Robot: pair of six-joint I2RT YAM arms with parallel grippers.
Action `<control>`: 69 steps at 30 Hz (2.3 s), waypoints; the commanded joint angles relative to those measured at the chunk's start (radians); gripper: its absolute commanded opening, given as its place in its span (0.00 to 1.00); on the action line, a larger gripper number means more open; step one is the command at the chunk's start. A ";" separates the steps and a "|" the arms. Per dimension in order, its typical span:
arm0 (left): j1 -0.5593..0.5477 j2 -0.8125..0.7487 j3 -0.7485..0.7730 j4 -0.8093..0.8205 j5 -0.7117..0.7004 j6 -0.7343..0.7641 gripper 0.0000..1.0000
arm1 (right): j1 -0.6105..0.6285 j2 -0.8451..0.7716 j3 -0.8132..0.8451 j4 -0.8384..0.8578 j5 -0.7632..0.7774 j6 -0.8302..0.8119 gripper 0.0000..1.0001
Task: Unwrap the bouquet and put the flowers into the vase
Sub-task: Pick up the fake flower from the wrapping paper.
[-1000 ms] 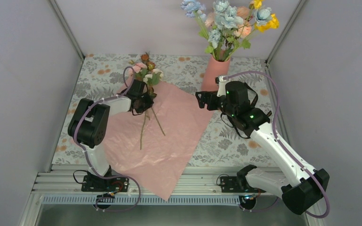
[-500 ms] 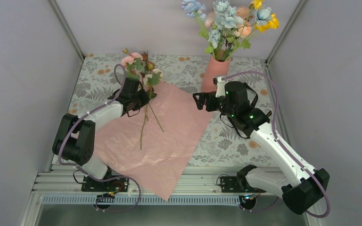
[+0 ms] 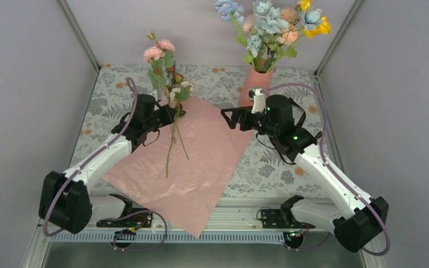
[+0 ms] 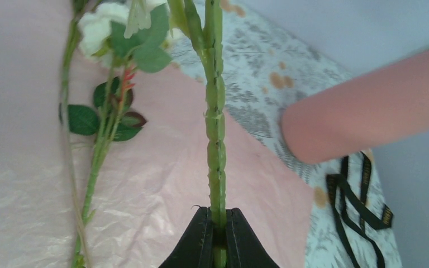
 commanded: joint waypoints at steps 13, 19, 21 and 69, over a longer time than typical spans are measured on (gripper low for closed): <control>-0.015 -0.283 -0.090 0.055 0.424 0.266 0.02 | 0.136 0.117 0.047 0.198 -0.110 0.132 0.56; -0.023 -0.328 -0.107 0.045 0.526 0.300 0.03 | 0.197 0.175 0.117 0.234 -0.105 0.150 0.47; -0.023 -0.341 -0.111 0.039 0.537 0.305 0.02 | 0.216 0.203 0.144 0.237 -0.109 0.150 0.45; -0.027 -0.465 -0.012 -0.176 0.514 0.415 1.00 | 0.342 0.242 0.262 0.232 0.171 -0.127 0.04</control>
